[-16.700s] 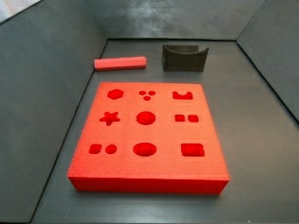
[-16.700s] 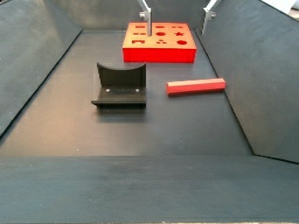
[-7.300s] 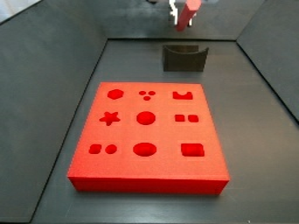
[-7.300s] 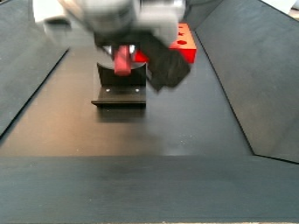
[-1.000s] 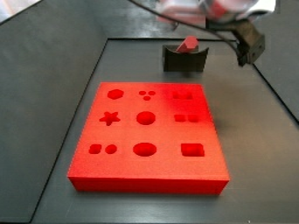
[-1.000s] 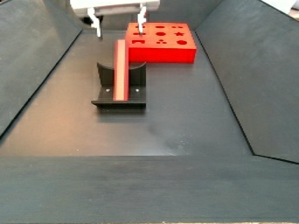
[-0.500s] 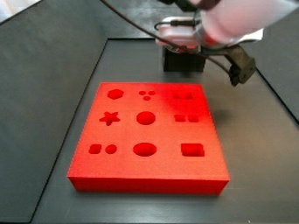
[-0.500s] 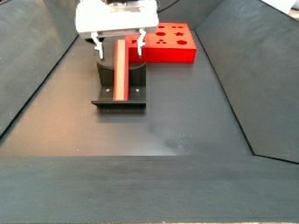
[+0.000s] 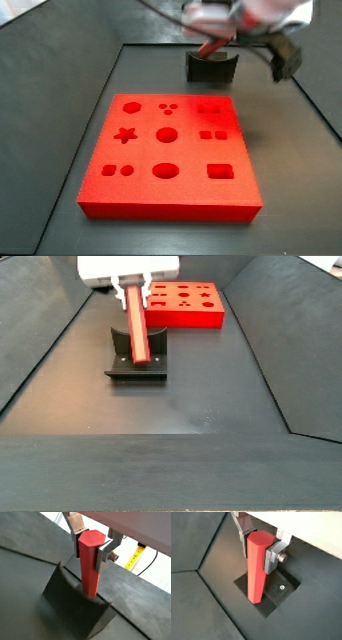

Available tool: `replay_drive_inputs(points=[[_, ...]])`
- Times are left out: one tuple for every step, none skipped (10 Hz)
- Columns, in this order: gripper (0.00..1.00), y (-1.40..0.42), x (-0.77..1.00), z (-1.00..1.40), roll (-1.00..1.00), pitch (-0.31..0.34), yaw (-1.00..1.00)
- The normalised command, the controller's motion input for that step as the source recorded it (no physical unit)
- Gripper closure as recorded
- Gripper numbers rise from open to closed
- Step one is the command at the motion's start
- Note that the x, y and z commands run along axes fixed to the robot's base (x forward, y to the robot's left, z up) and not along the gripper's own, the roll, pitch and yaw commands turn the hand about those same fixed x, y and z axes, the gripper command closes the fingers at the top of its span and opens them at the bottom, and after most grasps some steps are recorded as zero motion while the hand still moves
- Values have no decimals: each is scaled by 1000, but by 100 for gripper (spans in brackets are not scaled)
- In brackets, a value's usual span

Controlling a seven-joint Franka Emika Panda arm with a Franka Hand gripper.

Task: Pick up the hexagon object. Move up. Place the hexagon object on the fixture. Regrasp the hexagon object. Move to above the board. Insert the hexagon object.
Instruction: Move to above the board.

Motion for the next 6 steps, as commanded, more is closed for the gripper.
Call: replay_drive_inputs(points=[[100,61,36,1000,-121,22,118],[100,58,32,1000,-76,4,102],[100,56,30,1000,-52,-3,82],[100,52,27,1000,-42,-4,54],[100,49,24,1000,-40,3,34],[100,45,23,1000,-42,6,27]])
